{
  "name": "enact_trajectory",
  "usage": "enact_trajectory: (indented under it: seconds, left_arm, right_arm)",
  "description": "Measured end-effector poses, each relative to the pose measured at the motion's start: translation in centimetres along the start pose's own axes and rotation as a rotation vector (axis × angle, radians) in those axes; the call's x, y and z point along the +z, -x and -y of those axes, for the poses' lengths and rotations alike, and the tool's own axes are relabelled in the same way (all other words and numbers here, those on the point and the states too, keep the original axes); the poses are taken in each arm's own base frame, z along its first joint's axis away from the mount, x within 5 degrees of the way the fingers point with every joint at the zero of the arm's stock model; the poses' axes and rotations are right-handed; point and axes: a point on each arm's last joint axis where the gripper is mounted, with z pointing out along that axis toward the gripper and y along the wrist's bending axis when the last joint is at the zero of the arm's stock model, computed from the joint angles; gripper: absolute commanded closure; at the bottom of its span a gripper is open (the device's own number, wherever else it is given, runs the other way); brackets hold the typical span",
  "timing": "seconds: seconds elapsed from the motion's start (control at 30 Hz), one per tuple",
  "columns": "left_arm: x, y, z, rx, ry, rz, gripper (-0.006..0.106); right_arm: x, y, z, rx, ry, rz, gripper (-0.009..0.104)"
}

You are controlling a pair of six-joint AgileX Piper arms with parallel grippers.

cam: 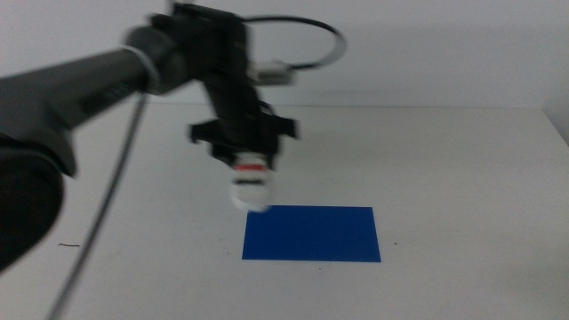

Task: Use one arm to grab the shoe from the table and place it on the mat.

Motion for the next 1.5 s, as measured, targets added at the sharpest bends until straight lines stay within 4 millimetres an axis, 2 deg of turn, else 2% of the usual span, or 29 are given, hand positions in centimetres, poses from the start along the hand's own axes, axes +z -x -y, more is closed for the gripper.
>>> enact_trajectory:
  seconds: [0.1,0.2,0.33,0.5,0.6,0.77,0.87,1.0,1.17,1.5]
  left_arm:
    - [0.1,-2.4,4.5,0.105,-0.012,-0.011,0.102]
    - [0.3,-4.0,6.8,0.161,-0.017,-0.028,0.102]
    - [1.1,-4.9,8.0,0.191,-0.012,-0.044,0.102]
    - [1.6,-4.9,8.0,0.287,-0.002,-0.050,0.102]
    - [1.7,-5.0,8.0,0.549,-0.007,-0.054,0.102]
    - [1.7,-5.1,8.0,1.216,-0.038,-0.062,0.102]
    - [1.7,-4.8,8.3,1.414,-0.048,-0.016,0.102]
    - [1.7,-4.8,8.9,1.473,-0.098,0.035,0.102]
    - [2.9,-5.3,9.5,1.504,-0.194,0.025,0.102]
    - [4.0,-5.3,9.4,1.526,-0.182,-0.005,0.102]
  right_arm:
    - [0.0,0.0,0.0,0.000,0.000,0.000,0.016]
    - [0.0,0.0,0.0,0.000,0.000,0.000,0.016]
    - [0.0,0.0,0.0,0.000,0.000,0.000,0.016]
    - [0.0,0.0,0.0,0.000,0.000,0.000,0.016]
    - [0.0,0.0,0.0,0.000,0.000,0.000,0.016]
    - [0.0,0.0,0.0,0.000,0.000,0.000,0.016]
    - [0.0,0.0,0.0,0.000,0.000,0.000,0.016]
    - [0.0,0.0,0.0,0.000,0.000,0.000,0.016]
    - [0.0,0.0,0.0,0.000,0.000,0.000,0.016]
    - [0.0,0.0,0.0,0.000,0.000,0.000,0.016]
